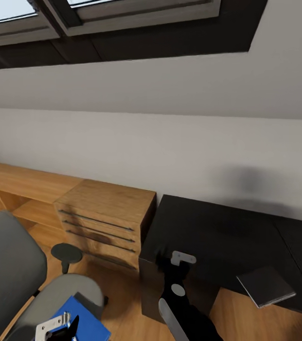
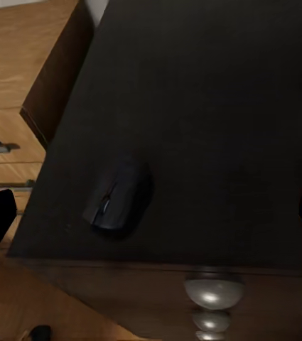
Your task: In the bedroom, organize the workspace by keeping the computer under the desk, ensuring the monitor is on the desk, placing the keyboard on the desk next to the monitor, placing the mouse on the desk next to the keyboard, moving the folder from the swivel chair onto the desk next to the mouse, stacking the notebook on top of the folder with the pen on top of the notebook, and positioning the swivel chair next to the desk.
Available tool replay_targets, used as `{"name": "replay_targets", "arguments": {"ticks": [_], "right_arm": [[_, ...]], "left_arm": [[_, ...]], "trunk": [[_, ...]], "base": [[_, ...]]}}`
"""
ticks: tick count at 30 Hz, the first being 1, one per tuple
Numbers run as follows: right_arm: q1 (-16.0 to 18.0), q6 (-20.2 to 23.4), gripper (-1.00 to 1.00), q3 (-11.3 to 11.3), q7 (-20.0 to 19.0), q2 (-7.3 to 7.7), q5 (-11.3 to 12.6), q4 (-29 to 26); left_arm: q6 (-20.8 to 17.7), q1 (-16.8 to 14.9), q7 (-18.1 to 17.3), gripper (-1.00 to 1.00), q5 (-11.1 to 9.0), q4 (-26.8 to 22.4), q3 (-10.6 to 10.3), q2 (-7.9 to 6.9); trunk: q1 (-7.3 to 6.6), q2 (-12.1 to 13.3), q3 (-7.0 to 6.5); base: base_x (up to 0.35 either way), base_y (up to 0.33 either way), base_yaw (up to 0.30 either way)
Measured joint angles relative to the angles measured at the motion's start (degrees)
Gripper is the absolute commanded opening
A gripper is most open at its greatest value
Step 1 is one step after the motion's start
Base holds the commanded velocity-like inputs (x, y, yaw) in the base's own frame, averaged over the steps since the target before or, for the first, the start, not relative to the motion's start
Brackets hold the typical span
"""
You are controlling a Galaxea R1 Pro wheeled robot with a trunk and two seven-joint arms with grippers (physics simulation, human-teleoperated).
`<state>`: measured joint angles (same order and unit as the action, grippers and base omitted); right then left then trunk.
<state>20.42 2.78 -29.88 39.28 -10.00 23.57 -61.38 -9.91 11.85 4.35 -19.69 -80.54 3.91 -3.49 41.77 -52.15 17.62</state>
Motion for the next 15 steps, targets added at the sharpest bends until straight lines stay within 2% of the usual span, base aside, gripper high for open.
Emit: {"name": "replay_targets", "arguments": {"ticks": [6, 11, 15], "right_arm": [[0.0, 0.0, 1.0, -0.1, -0.1, 0.0, 0.0, 0.0], [0.0, 0.0, 1.0, -0.1, -0.2, 0.0, 0.0, 0.1], [0.0, 0.1, 1.0, -0.1, -0.4, 0.0, 0.0, 0.3]], "left_arm": [[0.0, 0.0, 0.0, 1.0, 0.1, 0.0, 0.0, 0.0], [-0.1, 0.0, 0.0, 1.0, 0.1, 0.0, 0.0, 0.0], [-0.2, 0.0, 0.0, 1.0, 0.2, 0.0, 0.0, -0.02]], "trunk": [[0.02, 0.0, 0.0], [0.03, 0.0, 0.07], [0.03, 0.0, 0.13]], "base": [[0.221, -0.15, 0.204], [0.047, -0.035, 0.245], [0.009, -0.007, 0.091]]}}
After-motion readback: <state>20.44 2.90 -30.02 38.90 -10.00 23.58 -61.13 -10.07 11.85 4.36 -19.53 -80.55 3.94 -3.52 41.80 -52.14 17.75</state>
